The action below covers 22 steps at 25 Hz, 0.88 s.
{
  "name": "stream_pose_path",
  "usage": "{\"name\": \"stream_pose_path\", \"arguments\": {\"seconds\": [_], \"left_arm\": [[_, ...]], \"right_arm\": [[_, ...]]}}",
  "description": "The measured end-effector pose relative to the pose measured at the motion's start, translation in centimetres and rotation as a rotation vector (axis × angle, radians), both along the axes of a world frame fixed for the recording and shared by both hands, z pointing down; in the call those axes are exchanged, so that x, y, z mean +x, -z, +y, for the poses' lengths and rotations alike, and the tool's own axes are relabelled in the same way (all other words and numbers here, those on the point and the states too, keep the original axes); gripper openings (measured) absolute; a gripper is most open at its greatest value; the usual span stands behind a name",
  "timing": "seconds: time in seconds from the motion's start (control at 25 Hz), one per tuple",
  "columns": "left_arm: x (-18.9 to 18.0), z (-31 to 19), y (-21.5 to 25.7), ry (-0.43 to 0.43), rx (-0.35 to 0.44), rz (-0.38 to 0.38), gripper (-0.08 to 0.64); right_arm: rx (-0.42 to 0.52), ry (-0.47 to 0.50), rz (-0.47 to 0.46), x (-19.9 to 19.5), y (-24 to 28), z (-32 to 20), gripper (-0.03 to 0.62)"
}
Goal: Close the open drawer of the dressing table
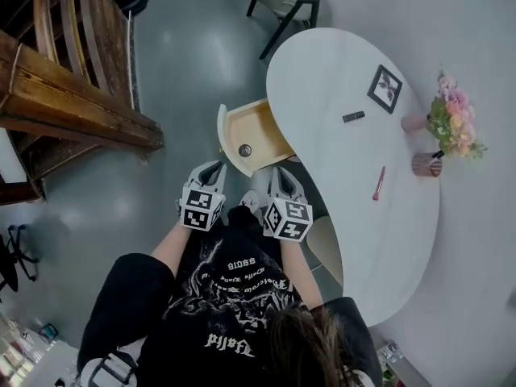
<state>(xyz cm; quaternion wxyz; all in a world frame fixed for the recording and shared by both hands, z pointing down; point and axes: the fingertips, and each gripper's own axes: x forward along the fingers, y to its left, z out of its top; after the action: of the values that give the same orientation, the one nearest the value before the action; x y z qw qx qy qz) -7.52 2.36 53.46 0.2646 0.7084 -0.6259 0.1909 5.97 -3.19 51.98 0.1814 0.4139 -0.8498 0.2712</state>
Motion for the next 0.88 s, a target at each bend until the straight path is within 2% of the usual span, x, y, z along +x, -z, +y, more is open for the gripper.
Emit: {"name": "stream_pose_path", "arguments": {"seconds": [0.2, 0.36, 0.64, 0.68, 0.76, 0.88], "left_arm": [[-0.7, -0.7, -0.1, 0.036, 0.001, -0.006, 0.032], [-1.3, -1.2, -0.3, 0.032, -0.006, -0.005, 0.032], [-2.6, -1.5, -1.6, -0.067, -0.054, -0.044, 0.034], [-2.8, -1.5, -1.9, -0.085, -0.063, -0.046, 0.045], [-2.9, -1.4, -2.6, -0.131, -0.086, -0.044, 0.115], [-3.2, -1.4, -3.9, -0.191, -0.125, -0.051, 0.135]], "right_arm": [[-0.013, 0.071, 0.01, -1.0, -0.4, 0.1, 0.026], [-0.029, 0.092, 0.011, -2.0, -0.4, 0.3, 0.026], [-0.061, 0.092, 0.027, -3.4, -1.0, 0.9, 0.026], [-0.066, 0.093, 0.031, -3.6, -1.2, 1.1, 0.026], [-0.076, 0.094, 0.039, -4.0, -1.5, 1.4, 0.026], [-0.085, 0.09, 0.048, -4.8, -1.8, 1.6, 0.026]]}}
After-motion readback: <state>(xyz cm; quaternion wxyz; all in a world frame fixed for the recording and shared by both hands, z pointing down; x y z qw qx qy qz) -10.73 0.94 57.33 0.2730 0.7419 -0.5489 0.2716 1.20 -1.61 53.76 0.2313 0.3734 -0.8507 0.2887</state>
